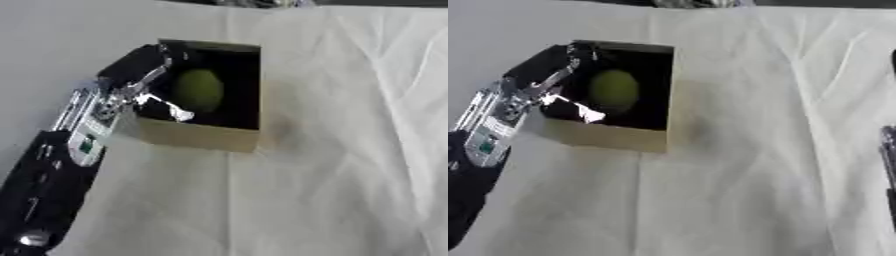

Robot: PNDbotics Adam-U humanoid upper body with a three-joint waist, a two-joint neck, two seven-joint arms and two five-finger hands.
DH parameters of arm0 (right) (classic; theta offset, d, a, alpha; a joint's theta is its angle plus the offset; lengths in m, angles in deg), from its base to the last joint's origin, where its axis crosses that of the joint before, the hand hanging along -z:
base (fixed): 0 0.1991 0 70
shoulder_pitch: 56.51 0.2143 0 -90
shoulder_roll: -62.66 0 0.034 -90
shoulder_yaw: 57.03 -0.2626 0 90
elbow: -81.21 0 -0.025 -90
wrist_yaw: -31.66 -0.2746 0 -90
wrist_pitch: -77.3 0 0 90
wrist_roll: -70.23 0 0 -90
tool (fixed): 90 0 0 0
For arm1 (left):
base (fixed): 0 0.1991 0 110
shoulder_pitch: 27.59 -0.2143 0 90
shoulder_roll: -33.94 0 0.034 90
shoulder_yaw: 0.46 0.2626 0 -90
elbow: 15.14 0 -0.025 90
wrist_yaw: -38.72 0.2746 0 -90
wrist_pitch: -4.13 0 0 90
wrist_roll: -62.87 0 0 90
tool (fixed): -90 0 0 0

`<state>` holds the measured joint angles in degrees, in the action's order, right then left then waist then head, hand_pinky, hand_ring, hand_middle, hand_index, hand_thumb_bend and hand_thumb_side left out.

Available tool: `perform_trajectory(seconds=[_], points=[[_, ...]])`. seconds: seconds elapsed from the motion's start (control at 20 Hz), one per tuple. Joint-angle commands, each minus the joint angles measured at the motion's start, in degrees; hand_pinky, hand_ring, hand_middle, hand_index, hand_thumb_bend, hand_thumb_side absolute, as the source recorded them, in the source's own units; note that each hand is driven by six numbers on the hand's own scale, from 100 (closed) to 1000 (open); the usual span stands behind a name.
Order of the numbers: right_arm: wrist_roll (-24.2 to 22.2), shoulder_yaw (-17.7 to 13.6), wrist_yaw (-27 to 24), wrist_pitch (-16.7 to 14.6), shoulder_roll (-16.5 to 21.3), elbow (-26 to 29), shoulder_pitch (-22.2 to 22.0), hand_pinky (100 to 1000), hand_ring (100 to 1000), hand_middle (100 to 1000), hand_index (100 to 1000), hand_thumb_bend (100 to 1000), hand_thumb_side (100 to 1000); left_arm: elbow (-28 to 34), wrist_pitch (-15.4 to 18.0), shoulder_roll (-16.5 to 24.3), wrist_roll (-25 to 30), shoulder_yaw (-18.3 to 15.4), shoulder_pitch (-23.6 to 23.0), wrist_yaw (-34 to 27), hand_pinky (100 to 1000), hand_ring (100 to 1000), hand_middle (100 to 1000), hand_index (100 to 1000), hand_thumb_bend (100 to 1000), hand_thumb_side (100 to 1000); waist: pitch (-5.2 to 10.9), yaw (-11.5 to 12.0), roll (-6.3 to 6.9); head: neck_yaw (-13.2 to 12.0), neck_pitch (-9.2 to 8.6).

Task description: Pick up objects on the table and place them in the box.

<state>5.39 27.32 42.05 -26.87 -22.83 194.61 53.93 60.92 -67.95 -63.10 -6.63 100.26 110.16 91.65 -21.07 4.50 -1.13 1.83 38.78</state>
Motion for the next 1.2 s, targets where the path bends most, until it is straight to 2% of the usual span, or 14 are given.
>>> perform_trajectory(seconds=[0.05, 0.2, 0.4, 0.5, 0.65, 0.9, 1.2], points=[[0.09, -0.57, -0.35, 0.05, 0.85, 1.20, 0.41, 848, 806, 751, 804, 100, 642, 1.85, 0.24, 0.37, 0.97, -1.35, 0.85, 0.17, 853, 851, 798, 904, 693, 507, 1.70, -0.04, 0.07, 0.16, 0.24], [0.17, -0.63, -0.34, 0.08, 0.84, 1.20, 0.31, 848, 806, 751, 804, 100, 641, 4.36, -1.49, 0.43, -0.57, -3.13, 0.92, -1.20, 842, 842, 788, 904, 675, 538, 1.91, 0.03, 0.01, 0.13, 0.16], [0.20, -0.63, -0.35, 0.09, 0.80, 1.20, 0.25, 848, 806, 751, 804, 100, 638, 8.41, -4.31, 0.73, -3.76, -4.85, 1.32, -4.32, 812, 817, 757, 888, 662, 520, 2.16, -0.09, -0.09, -0.15, 0.14], [0.21, -0.62, -0.37, 0.10, 0.78, 1.20, 0.20, 847, 806, 751, 804, 100, 638, 10.40, -5.58, 0.69, -5.49, -5.68, 1.46, -6.05, 791, 800, 737, 875, 623, 510, 2.27, -0.09, -0.20, -0.22, 0.15], [0.25, -0.66, -0.38, 0.10, 0.76, 1.20, 0.16, 847, 806, 752, 804, 100, 636, 13.86, -7.79, 0.46, -8.00, -7.57, 1.67, -8.56, 750, 763, 685, 837, 494, 468, 2.48, 0.04, -0.39, -0.20, 0.11], [0.68, -1.12, -0.20, -0.04, 0.93, 1.20, 0.14, 846, 805, 752, 804, 100, 625, 21.18, -12.30, 1.41, -12.55, -13.70, 0.62, -13.11, 672, 692, 601, 767, 387, 367, 2.90, 0.78, -0.76, 0.78, 0.28], [1.52, -1.73, 0.25, -0.30, 1.31, 1.20, 0.32, 845, 803, 753, 804, 100, 613, 30.14, -17.90, 5.26, -18.15, -22.00, -4.32, -18.16, 660, 674, 586, 749, 388, 336, 3.19, 1.80, -1.02, 2.52, 0.59]])
